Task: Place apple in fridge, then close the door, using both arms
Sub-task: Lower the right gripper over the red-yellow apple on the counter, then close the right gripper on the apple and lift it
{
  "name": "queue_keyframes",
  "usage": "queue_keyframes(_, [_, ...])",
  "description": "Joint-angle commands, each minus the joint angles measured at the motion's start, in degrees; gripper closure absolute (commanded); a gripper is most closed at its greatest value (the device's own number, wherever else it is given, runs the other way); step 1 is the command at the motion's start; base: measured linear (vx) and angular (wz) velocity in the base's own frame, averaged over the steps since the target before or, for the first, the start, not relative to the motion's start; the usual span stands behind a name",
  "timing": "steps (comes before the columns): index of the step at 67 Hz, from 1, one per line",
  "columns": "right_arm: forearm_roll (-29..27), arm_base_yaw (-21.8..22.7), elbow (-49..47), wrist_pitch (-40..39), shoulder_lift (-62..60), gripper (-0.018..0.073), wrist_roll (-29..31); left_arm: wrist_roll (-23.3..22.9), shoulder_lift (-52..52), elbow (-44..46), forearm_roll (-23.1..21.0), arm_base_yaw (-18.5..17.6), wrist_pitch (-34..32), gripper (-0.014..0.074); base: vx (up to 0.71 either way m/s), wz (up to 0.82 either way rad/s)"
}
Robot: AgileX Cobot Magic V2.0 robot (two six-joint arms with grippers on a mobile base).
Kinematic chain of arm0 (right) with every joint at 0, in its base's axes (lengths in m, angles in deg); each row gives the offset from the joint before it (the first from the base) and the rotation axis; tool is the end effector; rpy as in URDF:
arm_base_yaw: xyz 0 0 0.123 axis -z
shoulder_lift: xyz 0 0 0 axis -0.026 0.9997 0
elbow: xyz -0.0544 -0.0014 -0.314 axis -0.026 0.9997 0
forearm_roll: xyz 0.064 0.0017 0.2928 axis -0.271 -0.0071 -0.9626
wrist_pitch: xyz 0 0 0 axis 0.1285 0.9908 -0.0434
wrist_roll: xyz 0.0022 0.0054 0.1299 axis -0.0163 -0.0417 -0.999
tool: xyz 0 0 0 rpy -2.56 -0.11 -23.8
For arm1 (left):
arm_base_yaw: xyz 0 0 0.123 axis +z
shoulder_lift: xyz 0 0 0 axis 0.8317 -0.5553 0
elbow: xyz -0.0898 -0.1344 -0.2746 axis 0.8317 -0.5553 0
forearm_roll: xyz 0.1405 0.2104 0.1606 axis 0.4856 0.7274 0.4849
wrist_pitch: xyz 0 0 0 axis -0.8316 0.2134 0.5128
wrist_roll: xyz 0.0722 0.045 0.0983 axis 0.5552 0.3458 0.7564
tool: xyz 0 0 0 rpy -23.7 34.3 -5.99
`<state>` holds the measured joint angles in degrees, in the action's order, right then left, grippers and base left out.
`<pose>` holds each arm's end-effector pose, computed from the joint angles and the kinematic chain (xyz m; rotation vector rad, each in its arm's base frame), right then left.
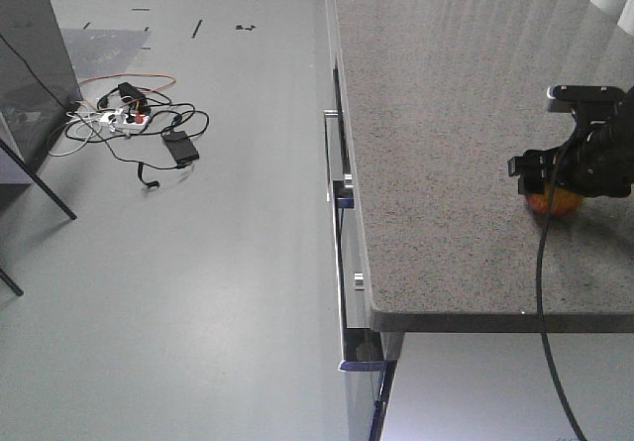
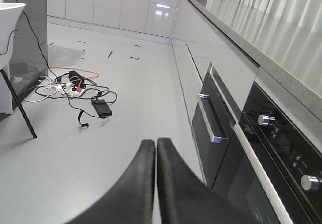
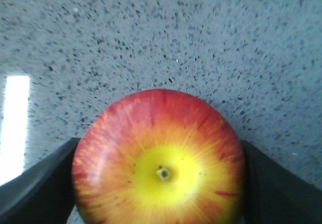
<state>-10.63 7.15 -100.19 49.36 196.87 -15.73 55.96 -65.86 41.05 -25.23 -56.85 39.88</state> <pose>0.4954 -0.0472 0.2012 0.1323 2.5594 -0.0166 0.1090 0.0041 0.1795 -0.2559 1.6958 -0.1773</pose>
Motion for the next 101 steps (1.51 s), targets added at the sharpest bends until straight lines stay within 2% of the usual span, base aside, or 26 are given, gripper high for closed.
queue_keyframes(1, [-1.4, -0.4, -1.8, -4.3, -6.8, 0.0356, 2.5, -0.2, 0.9, 1.1, -0.2, 0.1, -4.2, 0.0603, 0.0, 0.0])
queue_keyframes(21, [-9.7, -2.6, -1.8, -1.8, -26.0, 0.0356, 12.6, -0.2, 0.9, 1.1, -0.2, 0.1, -4.2, 0.0603, 0.0, 0.0])
queue_keyframes(39, [-14.8, -3.3, -1.8, 6.3, -42.6, 0.0356, 14.3, -0.2, 0.9, 1.1, -0.2, 0.1, -4.2, 0.0603, 0.0, 0.0])
queue_keyframes(49, [-15.4, -3.3, -1.7, 12.3, -49.4, 0.0356, 14.3, -0.2, 0.9, 1.1, -0.2, 0.1, -4.2, 0.0603, 0.0, 0.0])
queue_keyframes(69, [-15.4, -3.3, -1.7, 14.1, -54.5, 0.0356, 14.3, -0.2, 0.9, 1.1, -0.2, 0.1, -4.2, 0.0603, 0.0, 0.0])
queue_keyframes(101, [-15.4, -3.3, -1.7, 14.5, -54.8, 0.0356, 14.3, -0.2, 0.9, 1.1, -0.2, 0.1, -4.2, 0.0603, 0.0, 0.0])
